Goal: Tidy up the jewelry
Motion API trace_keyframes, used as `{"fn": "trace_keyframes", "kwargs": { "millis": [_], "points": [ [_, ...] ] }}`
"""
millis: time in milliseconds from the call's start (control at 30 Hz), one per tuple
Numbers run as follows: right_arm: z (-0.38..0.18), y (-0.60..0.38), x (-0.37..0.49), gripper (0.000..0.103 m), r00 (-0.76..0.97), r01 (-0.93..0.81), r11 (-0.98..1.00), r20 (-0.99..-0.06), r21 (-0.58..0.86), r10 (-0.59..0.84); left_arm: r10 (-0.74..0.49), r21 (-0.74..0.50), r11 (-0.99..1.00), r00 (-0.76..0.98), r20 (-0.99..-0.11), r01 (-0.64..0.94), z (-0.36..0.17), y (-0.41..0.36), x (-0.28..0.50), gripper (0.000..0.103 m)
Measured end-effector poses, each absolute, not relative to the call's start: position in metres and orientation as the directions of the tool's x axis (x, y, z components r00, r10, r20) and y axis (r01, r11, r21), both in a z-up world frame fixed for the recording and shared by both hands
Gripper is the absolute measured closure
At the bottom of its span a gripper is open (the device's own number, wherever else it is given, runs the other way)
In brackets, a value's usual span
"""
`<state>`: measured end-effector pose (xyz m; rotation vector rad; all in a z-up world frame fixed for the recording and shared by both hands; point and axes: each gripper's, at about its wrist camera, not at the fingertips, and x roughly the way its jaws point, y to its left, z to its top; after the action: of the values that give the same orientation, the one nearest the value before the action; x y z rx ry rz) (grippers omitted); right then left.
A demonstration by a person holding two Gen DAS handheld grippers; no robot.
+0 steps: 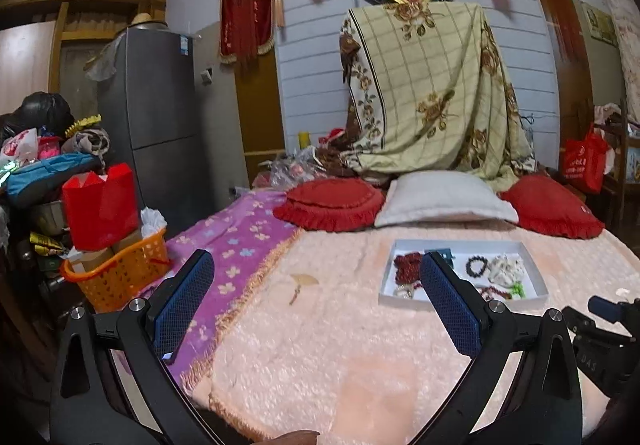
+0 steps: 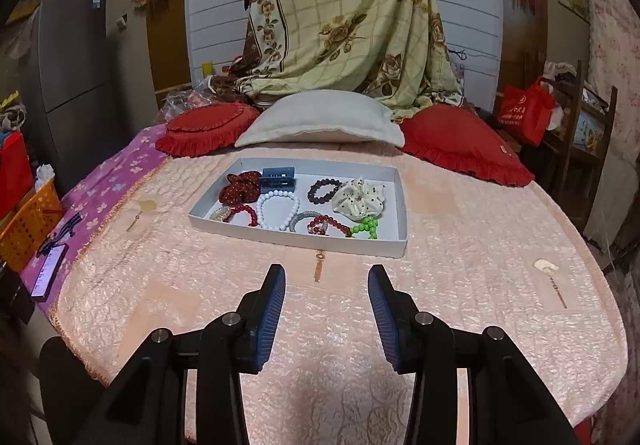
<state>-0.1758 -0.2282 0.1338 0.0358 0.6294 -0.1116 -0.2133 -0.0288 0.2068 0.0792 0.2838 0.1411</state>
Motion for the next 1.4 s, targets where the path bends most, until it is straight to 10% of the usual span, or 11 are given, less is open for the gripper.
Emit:
{"fn": "trace_keyframes", "kwargs": {
  "millis": [1400],
  "points": [
    [0.114, -0.216, -0.179, 0.054, 0.765, 0.103, 0.994, -0.637, -0.030, -0.099, 0.057, 0.041, 0.998, 0.828, -0.557, -0.041, 0.162, -0.040, -0.187, 0.000]
  ]
}}
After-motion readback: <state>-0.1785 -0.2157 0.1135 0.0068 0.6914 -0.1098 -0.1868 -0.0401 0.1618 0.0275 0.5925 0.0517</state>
